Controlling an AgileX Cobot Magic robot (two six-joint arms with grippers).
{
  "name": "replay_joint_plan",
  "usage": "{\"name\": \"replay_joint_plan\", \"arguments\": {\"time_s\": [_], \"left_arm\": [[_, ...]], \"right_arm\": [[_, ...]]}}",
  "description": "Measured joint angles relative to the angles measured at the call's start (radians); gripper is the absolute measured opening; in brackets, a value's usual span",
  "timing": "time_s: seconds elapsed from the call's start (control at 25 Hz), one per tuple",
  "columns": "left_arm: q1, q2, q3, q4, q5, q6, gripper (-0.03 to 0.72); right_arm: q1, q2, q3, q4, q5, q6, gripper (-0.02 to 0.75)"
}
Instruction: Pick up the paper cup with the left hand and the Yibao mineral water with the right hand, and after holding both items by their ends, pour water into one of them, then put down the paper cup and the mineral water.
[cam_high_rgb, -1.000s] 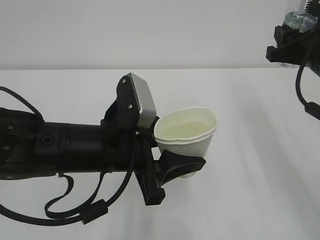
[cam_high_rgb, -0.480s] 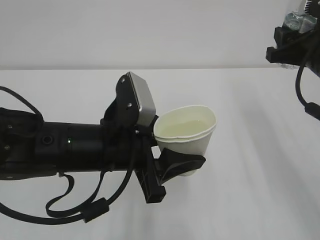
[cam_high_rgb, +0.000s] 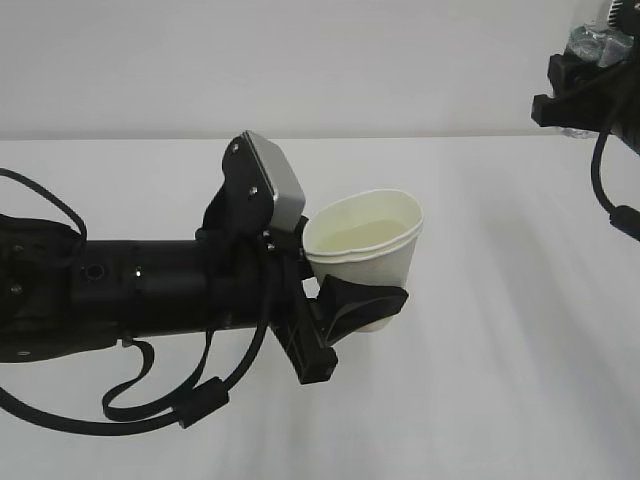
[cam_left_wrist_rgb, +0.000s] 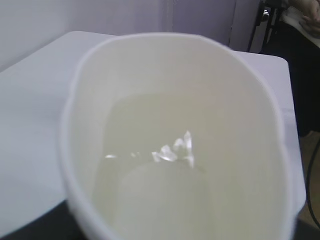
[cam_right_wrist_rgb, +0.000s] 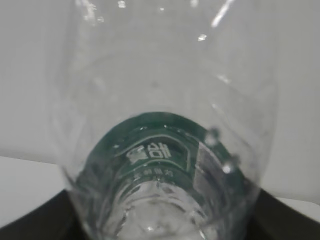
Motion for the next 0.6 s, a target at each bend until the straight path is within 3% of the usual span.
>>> {"name": "replay_joint_plan", "arguments": {"time_s": [0.6], "left_arm": [[0.000,0.000,0.000,-0.154,0.000,0.066,0.373]], "right_arm": [[0.000,0.000,0.000,0.000,0.006,-0.005,0.445]]}}
